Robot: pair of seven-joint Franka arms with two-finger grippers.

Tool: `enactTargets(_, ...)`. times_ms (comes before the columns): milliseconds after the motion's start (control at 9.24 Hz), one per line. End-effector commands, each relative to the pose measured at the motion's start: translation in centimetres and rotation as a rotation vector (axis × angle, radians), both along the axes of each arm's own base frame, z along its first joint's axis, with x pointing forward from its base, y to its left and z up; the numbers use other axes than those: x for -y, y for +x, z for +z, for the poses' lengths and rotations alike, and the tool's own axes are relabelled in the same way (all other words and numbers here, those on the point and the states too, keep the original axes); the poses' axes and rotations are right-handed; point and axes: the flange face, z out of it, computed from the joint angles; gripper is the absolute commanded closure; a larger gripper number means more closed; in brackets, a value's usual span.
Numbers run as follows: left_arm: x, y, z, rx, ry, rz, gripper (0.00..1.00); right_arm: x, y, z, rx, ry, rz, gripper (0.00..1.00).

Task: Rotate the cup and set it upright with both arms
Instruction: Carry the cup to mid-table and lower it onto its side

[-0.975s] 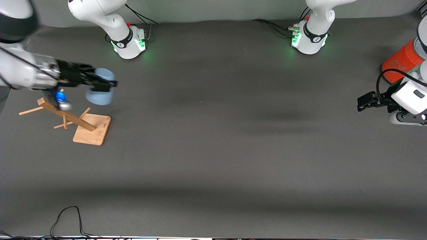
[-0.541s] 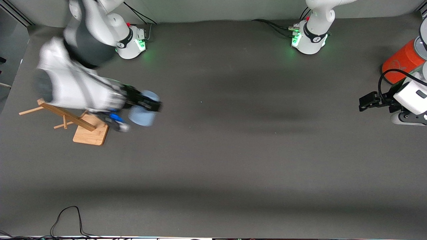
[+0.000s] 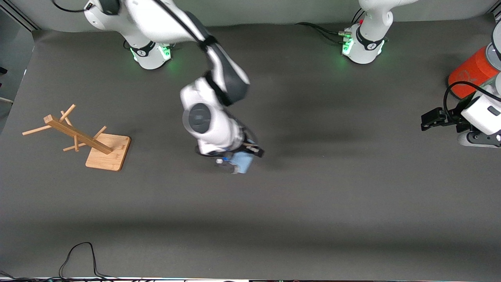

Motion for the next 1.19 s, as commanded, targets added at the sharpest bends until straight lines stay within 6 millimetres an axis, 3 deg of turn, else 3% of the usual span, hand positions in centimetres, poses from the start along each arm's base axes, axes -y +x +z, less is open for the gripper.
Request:
enactTargets(0,0.0,-0.7,0.4,-0.002,0.005,-0.016,0.0,-4.3,-0.6,-5.2,0.089,-0.046,0.202,0.6)
enactTargets(108,0.0,-0.7,0.4,0.0,0.005,-0.016,0.0,-5.8,-2.0,-7.4,0.135,-0.08,0.349,0.6)
enactTargets(325,0.0,-0.7,0.4,-0.002,0.005,-0.016,0.0,-7.0,-3.5,-9.8,0.192,-0.162,0.643,0.6)
enactTargets(541,0.0,-0.7,0.4,-0.002,0.005,-0.016,0.0,-8.3,-5.3,-10.4,0.228,-0.245,0.884,0.6)
enactTargets(758,0.0,-0.8,0.5,0.0,0.006,-0.016,0.0,-10.8,-8.2,-11.2,0.251,-0.261,0.979,0.59)
enactTargets(866,0.0,-0.9,0.5,-0.008,0.006,-0.017,0.0,-11.6,-9.2,-11.3,0.245,-0.245,0.959,0.18)
enactTargets(975,0.1,-0.9,0.6,-0.01,0.003,-0.017,0.0,-11.9,-9.5,-10.9,0.246,-0.242,0.945,0.15)
enactTargets(1083,0.1,-1.0,0.6,-0.01,0.004,-0.017,0.0,-11.8,-9.5,-10.3,0.241,-0.243,0.938,0.0)
